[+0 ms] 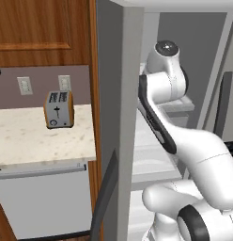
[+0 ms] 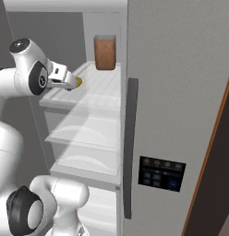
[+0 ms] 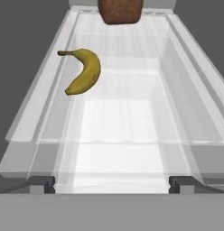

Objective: Pick the tangerine and banana from the fridge and place them on the plate next to the blender to make a fruit smoothie.

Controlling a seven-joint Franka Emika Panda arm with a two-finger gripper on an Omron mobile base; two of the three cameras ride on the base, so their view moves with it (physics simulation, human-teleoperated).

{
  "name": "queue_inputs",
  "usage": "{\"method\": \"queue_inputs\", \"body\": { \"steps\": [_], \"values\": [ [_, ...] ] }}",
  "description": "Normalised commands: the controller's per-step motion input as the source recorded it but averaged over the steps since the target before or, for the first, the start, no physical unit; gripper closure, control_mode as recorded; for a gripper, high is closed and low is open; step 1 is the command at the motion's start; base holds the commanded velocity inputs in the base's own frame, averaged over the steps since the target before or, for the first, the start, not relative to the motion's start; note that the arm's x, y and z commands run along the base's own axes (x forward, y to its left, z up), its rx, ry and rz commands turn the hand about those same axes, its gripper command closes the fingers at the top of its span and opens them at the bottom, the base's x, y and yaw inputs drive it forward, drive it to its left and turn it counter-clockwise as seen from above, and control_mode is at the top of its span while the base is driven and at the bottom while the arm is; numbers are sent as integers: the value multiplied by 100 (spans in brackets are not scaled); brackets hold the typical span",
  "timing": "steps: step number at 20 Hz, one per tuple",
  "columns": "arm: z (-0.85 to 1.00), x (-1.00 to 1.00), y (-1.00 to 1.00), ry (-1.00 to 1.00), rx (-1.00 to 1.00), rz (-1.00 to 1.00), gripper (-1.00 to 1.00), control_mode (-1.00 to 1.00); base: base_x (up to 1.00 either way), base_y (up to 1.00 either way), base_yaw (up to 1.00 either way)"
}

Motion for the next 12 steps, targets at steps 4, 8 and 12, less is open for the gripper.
{"method": "queue_inputs", "body": {
  "steps": [4, 8, 12],
  "values": [
    [-21, 52, 18, 0, 0, 0, -100, -100, 0, 0, 0],
    [-21, 54, 6, 0, 0, 0, -100, -100, 0, 0, 0],
    [-11, 54, 0, 0, 0, 0, -100, -100, 0, 0, 0]
  ]
}}
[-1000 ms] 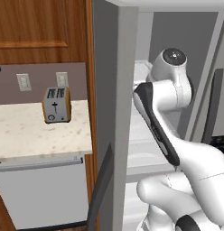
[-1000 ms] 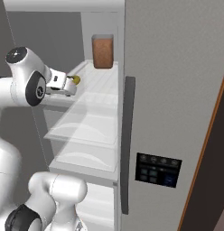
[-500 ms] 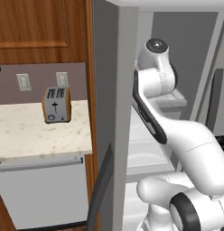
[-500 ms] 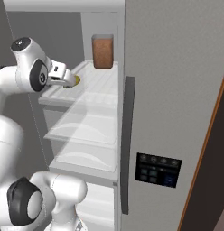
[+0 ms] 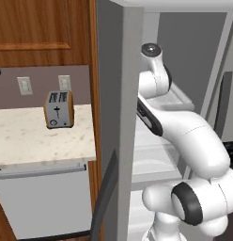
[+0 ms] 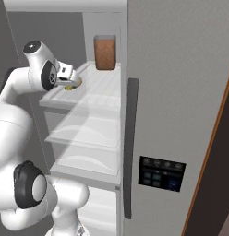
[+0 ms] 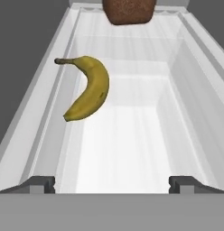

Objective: Pick the tangerine and banana from the fridge and place them on the plate next to the blender to make a fruit smoothie.

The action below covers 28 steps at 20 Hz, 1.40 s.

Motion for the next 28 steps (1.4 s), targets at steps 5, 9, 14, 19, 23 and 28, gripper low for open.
{"method": "queue_inputs", "body": {
  "steps": [5, 9, 14, 19, 23, 28],
  "values": [
    [-2, 55, 0, 0, 1, 0, -100, -100, 0, 0, 0],
    [0, 50, 2, 0, 0, 0, -100, -100, 0, 0, 0],
    [-8, 47, 6, 4, 0, 0, -100, -100, 0, 0, 0],
    [-19, 42, 9, 5, 0, 0, -100, -100, 0, 0, 0],
    [-17, 41, 11, 4, 0, 0, -100, -100, 0, 0, 0],
    [-19, 37, 9, 2, 0, 0, -100, -100, 0, 0, 0]
  ]
}}
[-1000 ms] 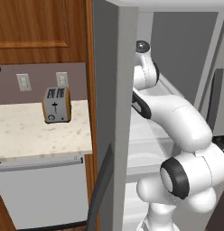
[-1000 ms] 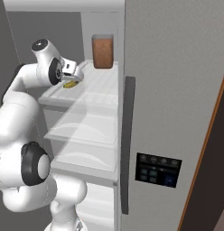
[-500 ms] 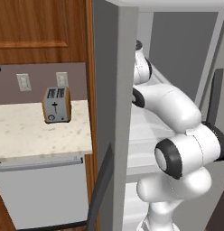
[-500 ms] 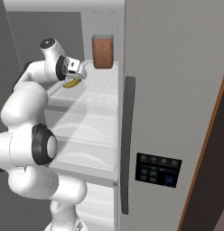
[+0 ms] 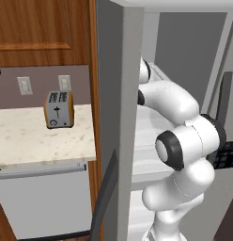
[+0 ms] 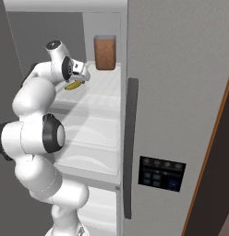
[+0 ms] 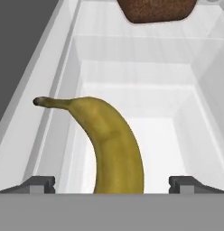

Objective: Pick the tangerine and banana from the fridge and place them on the plate next to the blender to make a fruit smoothie.

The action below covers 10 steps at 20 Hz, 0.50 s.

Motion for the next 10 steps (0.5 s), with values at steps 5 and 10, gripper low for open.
{"method": "queue_inputs", "body": {
  "steps": [5, 10],
  "values": [
    [-33, 21, 0, 1, 2, 0, -100, -100, 0, 0, 0],
    [-48, 4, 0, 0, 3, 0, 100, -100, 0, 0, 0]
  ]
}}
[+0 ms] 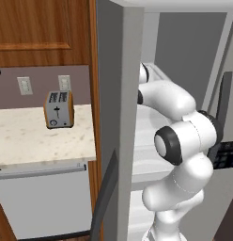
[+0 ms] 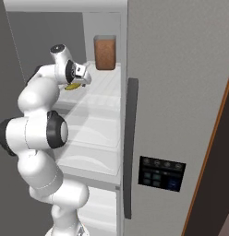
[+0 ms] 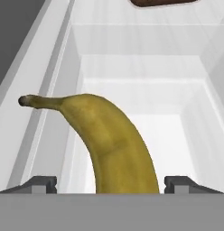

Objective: Pick the tangerine and banana from the fridge and place them on the plate next to the blender to make a fruit smoothie.

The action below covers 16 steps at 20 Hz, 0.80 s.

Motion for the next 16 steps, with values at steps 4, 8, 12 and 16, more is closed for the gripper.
{"method": "queue_inputs", "body": {
  "steps": [4, 8, 12, 16],
  "values": [
    [-38, 0, 0, 0, 3, 0, 100, -100, 0, 0, 0],
    [-11, -20, 0, -11, 3, 0, 100, -100, 0, 0, 0],
    [0, -60, -14, -25, 3, 0, 100, -100, 0, 0, 0],
    [0, -91, -26, -32, 2, 0, 100, -100, 0, 0, 0]
  ]
}}
